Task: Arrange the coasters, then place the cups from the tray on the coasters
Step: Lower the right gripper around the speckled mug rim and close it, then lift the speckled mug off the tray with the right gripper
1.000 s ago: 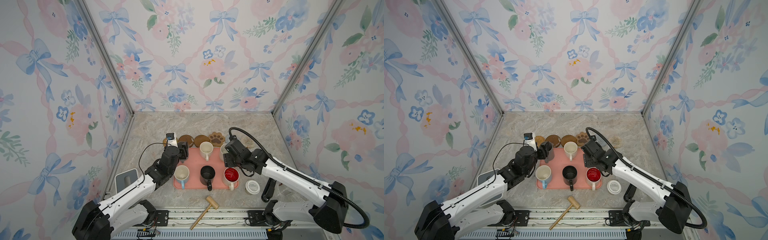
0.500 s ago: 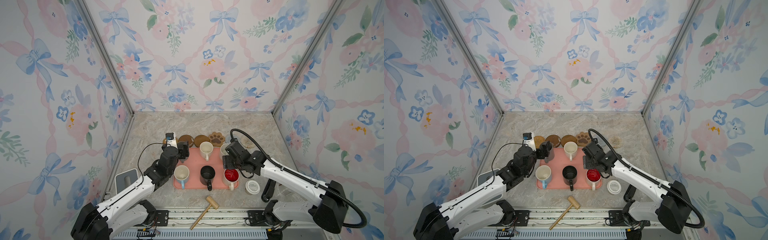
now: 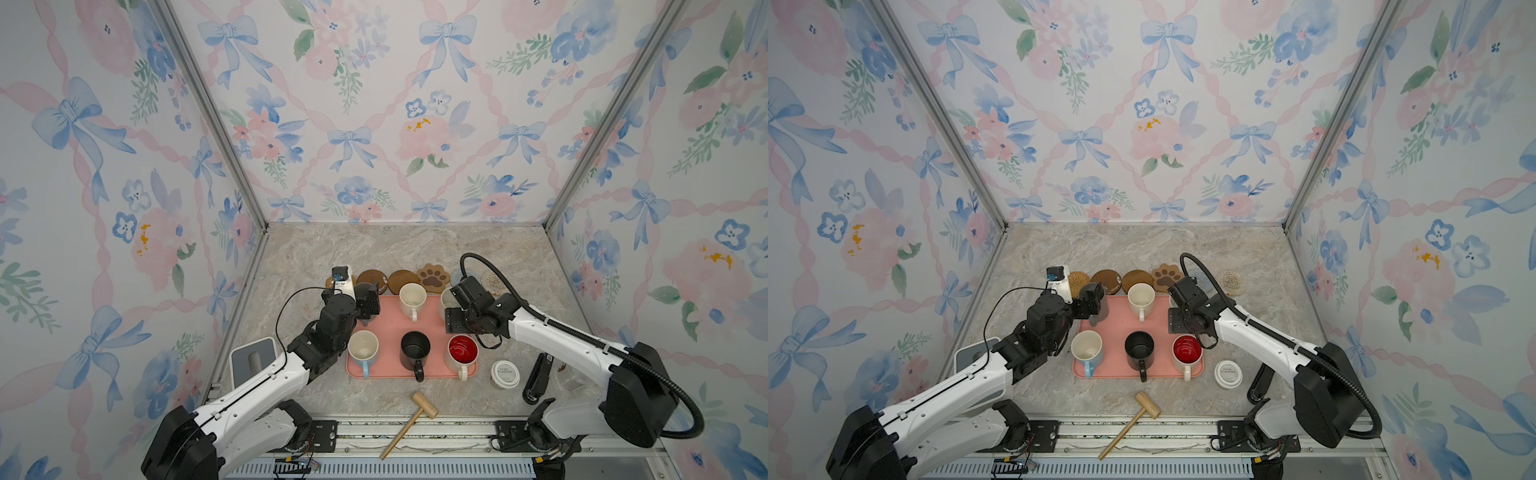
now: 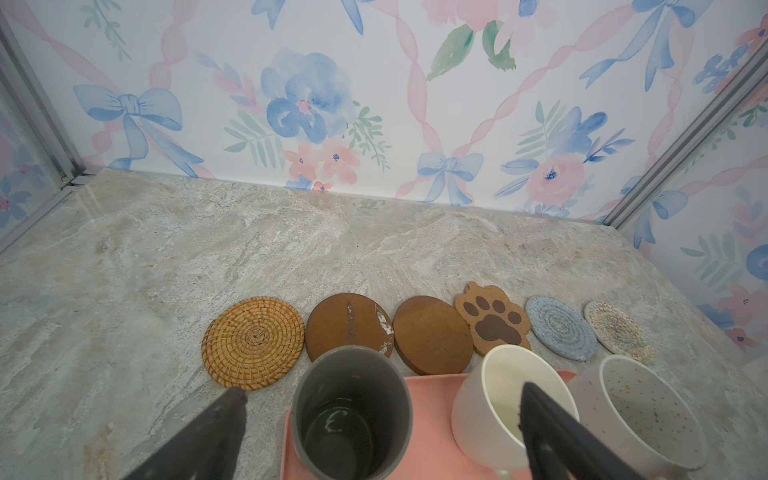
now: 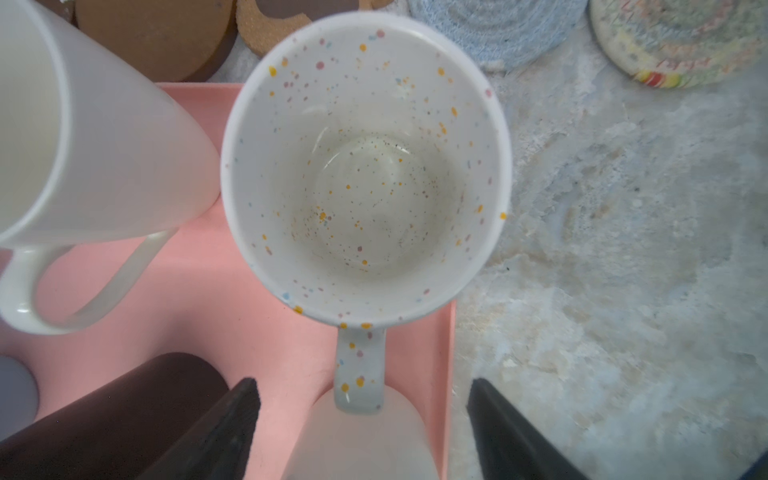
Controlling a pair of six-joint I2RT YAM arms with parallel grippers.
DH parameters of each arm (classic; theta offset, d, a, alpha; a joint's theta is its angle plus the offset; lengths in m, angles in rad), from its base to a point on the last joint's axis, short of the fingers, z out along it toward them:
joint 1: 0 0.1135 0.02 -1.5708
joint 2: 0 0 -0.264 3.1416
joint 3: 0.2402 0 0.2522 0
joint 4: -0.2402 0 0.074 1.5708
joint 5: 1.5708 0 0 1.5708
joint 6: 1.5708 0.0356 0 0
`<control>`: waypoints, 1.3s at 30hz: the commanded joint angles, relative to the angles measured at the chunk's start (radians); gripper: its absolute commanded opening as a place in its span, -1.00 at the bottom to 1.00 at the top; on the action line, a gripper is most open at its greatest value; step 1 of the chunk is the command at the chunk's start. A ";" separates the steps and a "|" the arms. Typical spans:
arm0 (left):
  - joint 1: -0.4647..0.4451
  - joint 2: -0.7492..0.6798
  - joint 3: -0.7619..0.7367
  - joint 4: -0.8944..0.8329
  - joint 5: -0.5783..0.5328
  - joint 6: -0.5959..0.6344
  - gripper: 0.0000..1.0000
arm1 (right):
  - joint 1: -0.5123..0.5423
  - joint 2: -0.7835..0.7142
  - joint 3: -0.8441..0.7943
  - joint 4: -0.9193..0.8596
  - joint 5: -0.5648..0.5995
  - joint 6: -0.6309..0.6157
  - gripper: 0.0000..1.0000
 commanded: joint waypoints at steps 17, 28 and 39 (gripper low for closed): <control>-0.003 -0.025 -0.021 0.029 -0.003 0.029 0.96 | -0.062 0.090 0.055 0.037 -0.064 -0.054 0.17; -0.003 -0.053 -0.038 0.031 -0.013 0.029 0.96 | -0.068 0.119 0.069 0.045 -0.055 -0.061 -0.09; -0.001 -0.060 -0.044 0.032 -0.013 0.030 0.96 | -0.070 0.153 0.081 0.042 -0.056 -0.067 -0.27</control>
